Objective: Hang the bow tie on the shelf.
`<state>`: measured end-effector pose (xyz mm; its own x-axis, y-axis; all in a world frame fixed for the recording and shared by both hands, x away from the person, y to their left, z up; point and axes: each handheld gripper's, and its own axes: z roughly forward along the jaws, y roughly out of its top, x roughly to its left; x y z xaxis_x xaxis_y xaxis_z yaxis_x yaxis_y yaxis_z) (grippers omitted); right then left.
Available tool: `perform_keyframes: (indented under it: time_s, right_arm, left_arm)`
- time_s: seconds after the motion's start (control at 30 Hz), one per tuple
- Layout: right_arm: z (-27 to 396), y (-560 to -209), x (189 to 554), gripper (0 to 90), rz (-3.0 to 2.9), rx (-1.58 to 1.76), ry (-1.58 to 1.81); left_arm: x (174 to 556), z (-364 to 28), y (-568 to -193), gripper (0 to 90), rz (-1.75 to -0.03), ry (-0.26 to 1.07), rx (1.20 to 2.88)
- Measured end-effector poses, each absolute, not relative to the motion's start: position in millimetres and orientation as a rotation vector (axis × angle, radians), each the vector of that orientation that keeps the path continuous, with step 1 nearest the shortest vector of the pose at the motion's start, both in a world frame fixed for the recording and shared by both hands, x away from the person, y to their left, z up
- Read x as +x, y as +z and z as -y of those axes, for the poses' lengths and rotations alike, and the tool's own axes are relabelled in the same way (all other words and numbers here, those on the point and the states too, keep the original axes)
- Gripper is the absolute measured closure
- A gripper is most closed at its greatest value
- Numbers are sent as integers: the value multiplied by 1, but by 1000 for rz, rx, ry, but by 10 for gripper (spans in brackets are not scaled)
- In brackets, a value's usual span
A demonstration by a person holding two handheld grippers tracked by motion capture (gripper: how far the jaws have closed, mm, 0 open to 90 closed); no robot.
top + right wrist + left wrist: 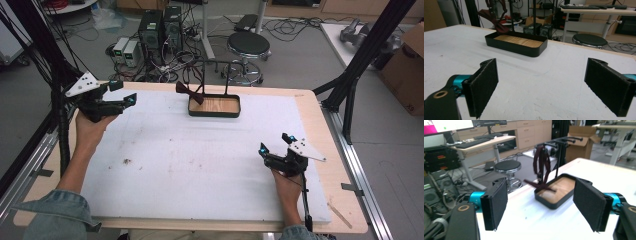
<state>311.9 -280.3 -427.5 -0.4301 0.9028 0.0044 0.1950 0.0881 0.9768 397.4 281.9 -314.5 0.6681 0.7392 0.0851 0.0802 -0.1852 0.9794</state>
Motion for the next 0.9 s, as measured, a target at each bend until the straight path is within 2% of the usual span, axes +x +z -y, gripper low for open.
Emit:
perform_keyframes:
  time_s: [0.53,0.9]
  right_arm:
    - [281,-427,312,110,-1717,1090,1388]
    - [280,-427,312,110,-1723,1077,1376]
  left_arm:
    - [355,-293,-327,248,-657,715,1683]
    - [325,-297,-356,246,-669,751,1705]
